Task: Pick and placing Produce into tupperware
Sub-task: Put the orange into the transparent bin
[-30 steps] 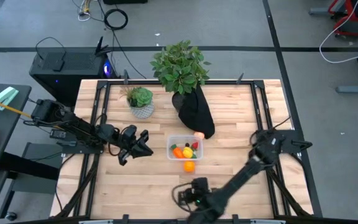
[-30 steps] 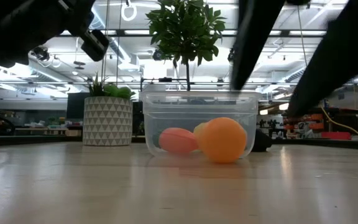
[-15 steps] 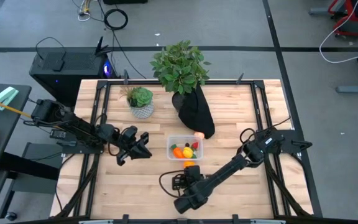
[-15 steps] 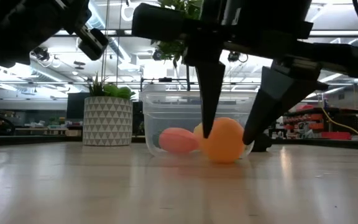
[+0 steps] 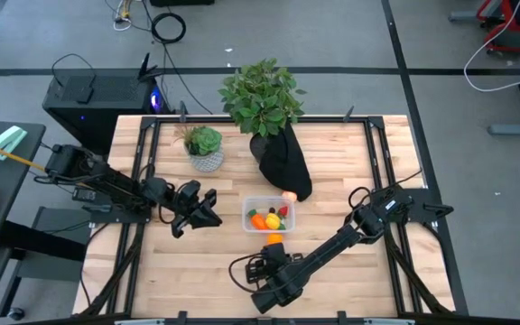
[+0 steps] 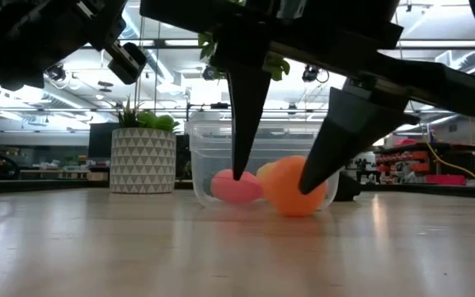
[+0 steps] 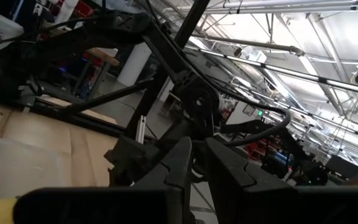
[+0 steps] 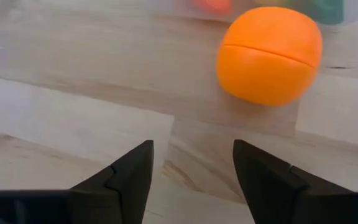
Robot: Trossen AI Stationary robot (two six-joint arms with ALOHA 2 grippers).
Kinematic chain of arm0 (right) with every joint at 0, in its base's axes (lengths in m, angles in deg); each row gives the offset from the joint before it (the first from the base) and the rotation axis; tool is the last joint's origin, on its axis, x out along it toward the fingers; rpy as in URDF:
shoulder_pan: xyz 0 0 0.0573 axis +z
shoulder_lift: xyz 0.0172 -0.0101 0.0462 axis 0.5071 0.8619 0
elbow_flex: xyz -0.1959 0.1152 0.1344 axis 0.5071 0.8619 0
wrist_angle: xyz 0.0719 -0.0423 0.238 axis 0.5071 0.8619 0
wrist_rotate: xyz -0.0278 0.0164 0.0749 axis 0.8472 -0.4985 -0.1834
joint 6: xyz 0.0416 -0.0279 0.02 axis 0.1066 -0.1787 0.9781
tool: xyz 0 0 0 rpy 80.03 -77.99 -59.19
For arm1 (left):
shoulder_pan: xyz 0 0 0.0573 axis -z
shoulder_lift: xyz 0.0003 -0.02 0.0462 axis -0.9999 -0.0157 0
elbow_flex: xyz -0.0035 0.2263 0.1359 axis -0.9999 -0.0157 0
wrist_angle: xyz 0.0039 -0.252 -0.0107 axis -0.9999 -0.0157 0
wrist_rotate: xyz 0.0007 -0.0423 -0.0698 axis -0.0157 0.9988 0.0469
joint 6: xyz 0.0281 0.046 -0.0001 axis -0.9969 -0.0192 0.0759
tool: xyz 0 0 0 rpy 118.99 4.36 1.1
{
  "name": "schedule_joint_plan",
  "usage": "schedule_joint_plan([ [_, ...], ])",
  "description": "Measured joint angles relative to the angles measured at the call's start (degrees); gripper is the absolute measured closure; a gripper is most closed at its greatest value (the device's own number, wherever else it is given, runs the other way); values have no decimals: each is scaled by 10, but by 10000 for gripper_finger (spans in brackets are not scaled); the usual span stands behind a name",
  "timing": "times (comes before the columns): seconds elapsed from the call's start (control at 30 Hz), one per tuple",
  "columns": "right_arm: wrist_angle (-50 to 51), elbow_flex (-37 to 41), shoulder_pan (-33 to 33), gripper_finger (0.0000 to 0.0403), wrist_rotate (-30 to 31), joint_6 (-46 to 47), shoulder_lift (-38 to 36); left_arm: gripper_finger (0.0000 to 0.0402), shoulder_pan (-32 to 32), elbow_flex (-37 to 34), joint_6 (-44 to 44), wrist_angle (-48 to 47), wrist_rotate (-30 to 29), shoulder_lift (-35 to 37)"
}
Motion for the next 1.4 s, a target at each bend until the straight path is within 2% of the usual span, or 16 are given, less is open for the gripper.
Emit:
schedule_joint_plan([
  [0.17, 16, 0, -2, 157, -10, 39, 0, 349, 0, 0, -1, 0, 0, 0],
  [0.4, 79, 0, -2, 169, -10, 86, 0, 349, 0, 0, 4, -1, 0, 0],
  [0.57, 82, 0, -1, 171, -10, 93, 0, 349, 0, 0, 34, -1, 8, 0],
  [0.83, 84, 0, -13, 171, -14, 83, 1, 349, 0, 0, 60, -1, 26, 0],
  [1.4, 91, 0, -47, 171, -45, -3, 1, 349, 0, 0, 75, -1, 32, 0],
])
